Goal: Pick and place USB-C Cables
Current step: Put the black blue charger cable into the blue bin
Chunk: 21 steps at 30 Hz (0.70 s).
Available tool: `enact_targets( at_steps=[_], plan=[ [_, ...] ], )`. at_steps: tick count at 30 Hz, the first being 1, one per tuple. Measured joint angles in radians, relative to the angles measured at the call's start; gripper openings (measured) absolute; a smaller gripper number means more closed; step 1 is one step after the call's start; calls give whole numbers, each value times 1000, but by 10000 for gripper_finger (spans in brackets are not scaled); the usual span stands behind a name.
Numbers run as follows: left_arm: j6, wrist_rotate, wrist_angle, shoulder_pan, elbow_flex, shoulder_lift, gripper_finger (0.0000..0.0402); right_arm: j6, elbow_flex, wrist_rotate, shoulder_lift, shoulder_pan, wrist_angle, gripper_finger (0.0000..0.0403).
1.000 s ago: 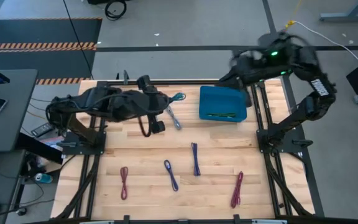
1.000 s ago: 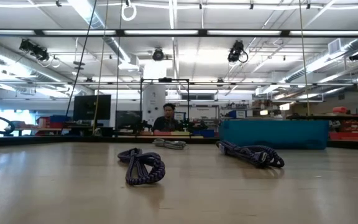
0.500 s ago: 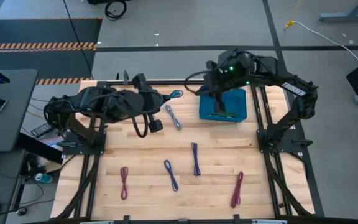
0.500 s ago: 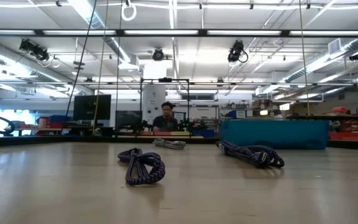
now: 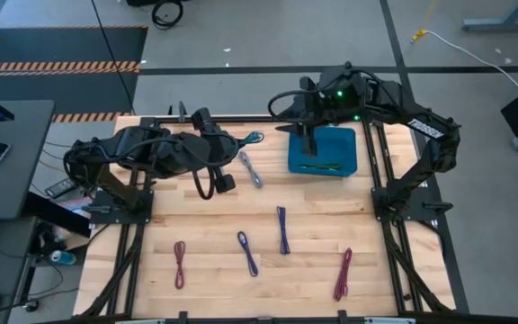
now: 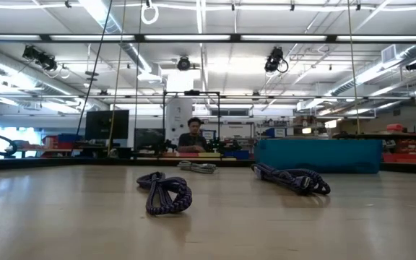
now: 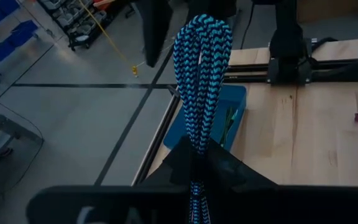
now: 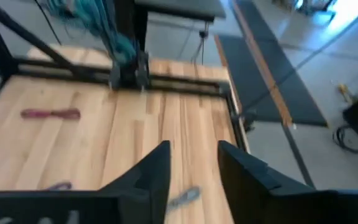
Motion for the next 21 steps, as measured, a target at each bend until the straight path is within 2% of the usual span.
enact_targets(
  at_steps=[6,16,21],
  plan=[
    [23,0,11,1,0,0,20,-25,-46,-31,23,38,160,173],
    [35,1,3,13,0,-3,20,-28,-86,-82,30,130,244,174],
    [34,2,4,14,0,-4,20,-41,-86,-81,31,136,267,174]
  ],
)
